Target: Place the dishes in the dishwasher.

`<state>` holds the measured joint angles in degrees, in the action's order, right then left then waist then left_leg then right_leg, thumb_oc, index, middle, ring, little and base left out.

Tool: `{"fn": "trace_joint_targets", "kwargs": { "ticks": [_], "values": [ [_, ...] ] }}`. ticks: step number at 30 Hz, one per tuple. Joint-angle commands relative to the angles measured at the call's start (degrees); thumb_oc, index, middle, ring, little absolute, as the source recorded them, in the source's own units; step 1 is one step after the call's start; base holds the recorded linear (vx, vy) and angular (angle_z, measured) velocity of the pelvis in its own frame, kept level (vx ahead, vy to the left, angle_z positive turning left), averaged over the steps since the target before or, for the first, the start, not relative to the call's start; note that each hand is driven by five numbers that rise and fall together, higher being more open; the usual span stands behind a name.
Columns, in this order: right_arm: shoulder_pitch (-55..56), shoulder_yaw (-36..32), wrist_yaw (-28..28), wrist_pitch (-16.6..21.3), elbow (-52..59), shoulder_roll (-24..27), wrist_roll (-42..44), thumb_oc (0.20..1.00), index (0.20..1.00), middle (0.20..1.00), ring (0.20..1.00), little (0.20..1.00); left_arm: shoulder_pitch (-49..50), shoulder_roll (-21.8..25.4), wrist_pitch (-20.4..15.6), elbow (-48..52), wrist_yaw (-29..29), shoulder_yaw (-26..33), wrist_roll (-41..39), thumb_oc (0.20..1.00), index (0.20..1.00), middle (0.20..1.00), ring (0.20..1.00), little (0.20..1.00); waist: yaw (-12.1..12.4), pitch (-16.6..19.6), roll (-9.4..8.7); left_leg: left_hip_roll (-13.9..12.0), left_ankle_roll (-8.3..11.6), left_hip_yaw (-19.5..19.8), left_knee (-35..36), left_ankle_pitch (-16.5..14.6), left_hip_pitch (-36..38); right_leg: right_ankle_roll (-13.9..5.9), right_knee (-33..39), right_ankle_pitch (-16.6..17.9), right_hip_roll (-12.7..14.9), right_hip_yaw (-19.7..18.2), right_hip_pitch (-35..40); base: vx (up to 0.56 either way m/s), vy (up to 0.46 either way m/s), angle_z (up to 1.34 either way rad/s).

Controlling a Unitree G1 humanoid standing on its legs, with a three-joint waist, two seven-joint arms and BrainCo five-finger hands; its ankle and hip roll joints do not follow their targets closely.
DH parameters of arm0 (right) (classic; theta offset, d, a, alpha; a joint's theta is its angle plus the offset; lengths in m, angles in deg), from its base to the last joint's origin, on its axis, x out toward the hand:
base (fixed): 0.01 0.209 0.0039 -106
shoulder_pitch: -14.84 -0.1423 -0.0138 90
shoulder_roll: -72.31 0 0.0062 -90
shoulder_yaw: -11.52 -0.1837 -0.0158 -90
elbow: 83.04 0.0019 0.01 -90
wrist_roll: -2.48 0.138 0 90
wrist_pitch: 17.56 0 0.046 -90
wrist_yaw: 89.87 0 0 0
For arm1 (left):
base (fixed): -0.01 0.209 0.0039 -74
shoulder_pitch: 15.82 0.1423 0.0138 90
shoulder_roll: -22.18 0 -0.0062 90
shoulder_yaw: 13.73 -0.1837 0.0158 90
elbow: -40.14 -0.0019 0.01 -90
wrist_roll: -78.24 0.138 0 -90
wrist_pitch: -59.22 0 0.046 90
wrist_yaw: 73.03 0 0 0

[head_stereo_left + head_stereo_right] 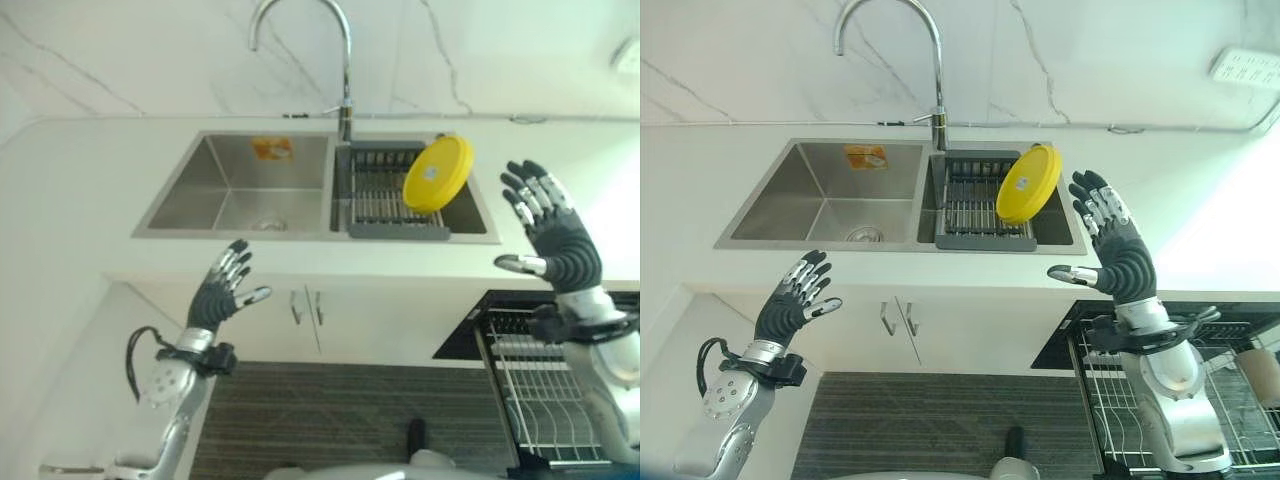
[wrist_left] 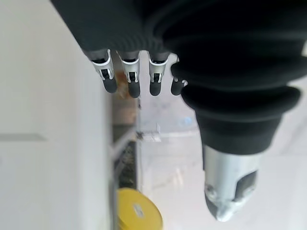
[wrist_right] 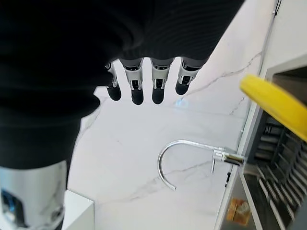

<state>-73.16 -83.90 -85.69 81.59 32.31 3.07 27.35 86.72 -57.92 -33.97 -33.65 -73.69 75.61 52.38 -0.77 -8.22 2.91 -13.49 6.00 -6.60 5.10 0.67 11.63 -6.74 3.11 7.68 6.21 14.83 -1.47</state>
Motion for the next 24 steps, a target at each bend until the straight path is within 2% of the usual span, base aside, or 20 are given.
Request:
{"fn": "trace_joint_targets", "kwargs": {
  "ticks": [1, 2, 4, 8, 11, 14, 15, 16, 17, 19, 21, 22, 23, 24],
  "values": [
    [-1.63, -2.37, -0.17, 1.45, 5.49, -0.67, 2.8, 1.0, 1.0, 1.0, 1.0, 1.0, -2.44, 4.05, -2.79, 5.17, -0.26, 2.98, -0.92, 1.0, 1.0, 1.0, 1.0, 1.0, -0.55, 0.25, -4.61, 3.6, -2.04, 0.67, -0.46, -7.05, 4.47, -3.35, -1.78, 1.59, 5.45, -3.02, -3.79, 0.24, -0.544, 0.07],
    [-1.84, -2.45, -0.18, 1.16, 5.6, -0.16, 2.73, 1.0, 1.0, 1.0, 1.0, 1.0, -2.05, 4.02, -3.26, 5.66, -1.09, 2.84, -1.54, 1.0, 1.0, 1.0, 1.0, 1.0, -0.47, 0.35, -4.25, 1.6, -0.94, -0.07, -4.15, -4.1, 1.99, -1.62, -0.83, 0.55, 3.38, -3.18, -2.49, 0.21, -0.545, 0.02],
    [-2.01, -2.3, -0.32, 1.2, 5.16, 0.09, 2.45, 1.0, 1.0, 1.0, 1.0, 1.0, -2.18, 3.93, -3.63, 5.26, -1.29, 2.69, -1.95, 1.0, 1.0, 1.0, 1.0, 1.0, -0.6, 0.31, -3.95, 0.61, -0.29, -0.25, -7.89, -1.87, -0.35, -0.33, -0.6, -0.48, 2.01, -3.27, -1.53, 0.11, -0.401, -0.05],
    [-1.9, -2.0, 0.81, 1.16, 4.39, 0.28, 3.13, 1.0, 1.0, 1.0, 1.0, 1.0, -1.64, 3.49, -4.79, 4.81, -1.26, 2.5, -2.6, 1.0, 1.0, 1.0, 1.0, 1.0, -0.75, 0.2, -3.37, 1.35, -0.2, -0.3, -16.71, -0.38, -4.67, 1.82, 0.39, -1.98, 0.84, -3.49, 0.39, 0.06, -0.204, 0.06],
    [-2.0, -1.8, 2.13, -0.74, 3.77, 0.66, 2.75, 1.0, 1.0, 1.0, 1.0, 1.0, -1.79, 2.76, -5.39, 4.16, -2.08, 2.19, -3.98, 1.0, 1.0, 1.0, 1.0, 1.0, -0.95, 0.26, -3.15, 1.46, -0.31, -1.4, -16.25, -0.41, -6.15, 2.11, 0.96, -2.45, 0.85, -2.65, 1.43, 0.05, 0.005, 0.06],
    [-2.73, -2.34, 1.38, -2.39, 2.48, 1.29, 3.34, 1.0, 1.0, 1.0, 1.0, 1.0, -2.43, 2.42, -6.81, 3.36, -2.7, 0.8, -3.46, 1.0, 1.0, 1.0, 1.0, 1.0, -1.71, 0.88, -2.07, 0.7, 0.62, -4.23, -5.03, 1.17, -4.26, 1.17, 1.17, -2.97, 1.2, -2.07, 1.86, 0.08, 0.232, 0.36],
    [-2.5, -3.4, 1.95, -2.15, 1.72, 0.97, 5.33, 1.0, 1.0, 1.0, 1.0, 1.0, -3.22, 2.1, -7.8, 2.92, -2.52, -0.21, -2.73, 1.0, 1.0, 1.0, 1.0, 1.0, -2.16, 0.97, -1.83, -0.39, 1.75, -5.57, -0.25, 2.74, -4.45, 0.37, 1.43, -3.1, 1.96, -1.66, 2.23, 0.09, 0.438, 0.71],
    [-1.66, -4.81, 3.5, -2.32, 1.8, 0.7, 4.81, 1.0, 1.0, 1.0, 1.0, 1.0, -4.46, 1.95, -8.28, 2.61, -2.58, -1.34, -2.65, 1.0, 1.0, 1.0, 1.0, 1.0, -2.54, 0.83, -1.99, -2.07, 3.22, -6.37, -0.1, 4.15, -7.95, -0.32, 1.82, -3.77, 3.16, -0.98, 3.28, 0.12, 0.623, 0.72],
    [-1.36, -5.09, 3.8, -3.37, 2.29, 1.84, 4.44, 1.0, 1.0, 1.0, 1.0, 1.0, -5.45, 1.88, -8.91, 2.15, -2.98, -2.27, -2.74, 1.0, 1.0, 1.0, 1.0, 1.0, -2.7, 0.74, -2.2, -2.32, 3.39, -7.2, -0.1, 4.75, -9.09, -0.9, 1.89, -4.37, 4.25, -0.66, 4.01, 0.1, 0.539, 0.41],
    [-1.39, -5.08, 3.96, -3.01, 2.28, 2.14, 4.19, 1.0, 1.0, 1.0, 1.0, 1.0, -5.63, 1.82, -9.22, 1.95, -3.05, -2.44, -2.56, 1.0, 1.0, 1.0, 1.0, 1.0, -2.68, 0.72, -2.32, -2.29, 3.34, -6.96, -0.1, 4.49, -9.01, -1.21, 1.71, -4.4, 4.88, -0.58, 4.15, 0.08, 0.342, 0.11],
    [-0.54, -5.87, 4.49, -2.95, 2.38, 1.94, 5.72, 1.0, 1.0, 1.0, 1.0, 1.0, -6.2, 2.44, -9.63, 1.25, -3.21, -2.23, -2.02, 1.0, 1.0, 1.0, 1.0, 1.0, -2.39, 0.54, -2.82, -0.77, 2.44, -6.45, -0.1, 3.3, -8.2, -2.94, 0.69, -3.95, 6.73, 0.19, 4.68, 0.14, 0.403, -0.08],
    [-0.31, -6.01, 3.93, -2.48, 2.33, 1.6, 6.36, 1.0, 1.0, 1.0, 1.0, 1.0, -6.69, 2.59, -9.08, 1.29, -3.43, -1.96, -2.02, 1.0, 1.0, 1.0, 1.0, 1.0, -2.3, 0.53, -3.02, -0.44, 2.24, -6.41, -0.1, 2.98, -7.96, -3.45, 0.12, -3.89, 7.26, 0.42, 4.64, 0.16, 0.439, 0.06],
    [0.37, -6.11, 3.06, -1.65, 2.48, -0.1, 5.34, 1.0, 1.0, 1.0, 1.0, 1.0, -7.89, 2.79, -7.99, 1.64, -3.56, -1.39, -1.06, 1.0, 1.0, 1.0, 1.0, 1.0, -1.93, 0.32, -3.69, 0.99, 1.2, -5.47, -0.1, 1.83, -7.26, -4.42, -1.74, -3.89, 8.67, 0.13, 4.34, 0.11, 0.309, 0.09],
    [0.52, -6.15, 3.09, -1.49, 2.53, -0.46, 5.21, 1.0, 1.0, 1.0, 1.0, 1.0, -8.1, 2.88, -7.92, 1.67, -3.57, -1.31, -0.73, 1.0, 1.0, 1.0, 1.0, 1.0, -1.84, 0.23, -3.85, 1.25, 0.98, -5.26, -0.1, 1.6, -7.11, -4.53, -2.18, -3.94, 8.96, -0.01, 4.25, 0.14, 0.393, 0.06]
  ]
}}
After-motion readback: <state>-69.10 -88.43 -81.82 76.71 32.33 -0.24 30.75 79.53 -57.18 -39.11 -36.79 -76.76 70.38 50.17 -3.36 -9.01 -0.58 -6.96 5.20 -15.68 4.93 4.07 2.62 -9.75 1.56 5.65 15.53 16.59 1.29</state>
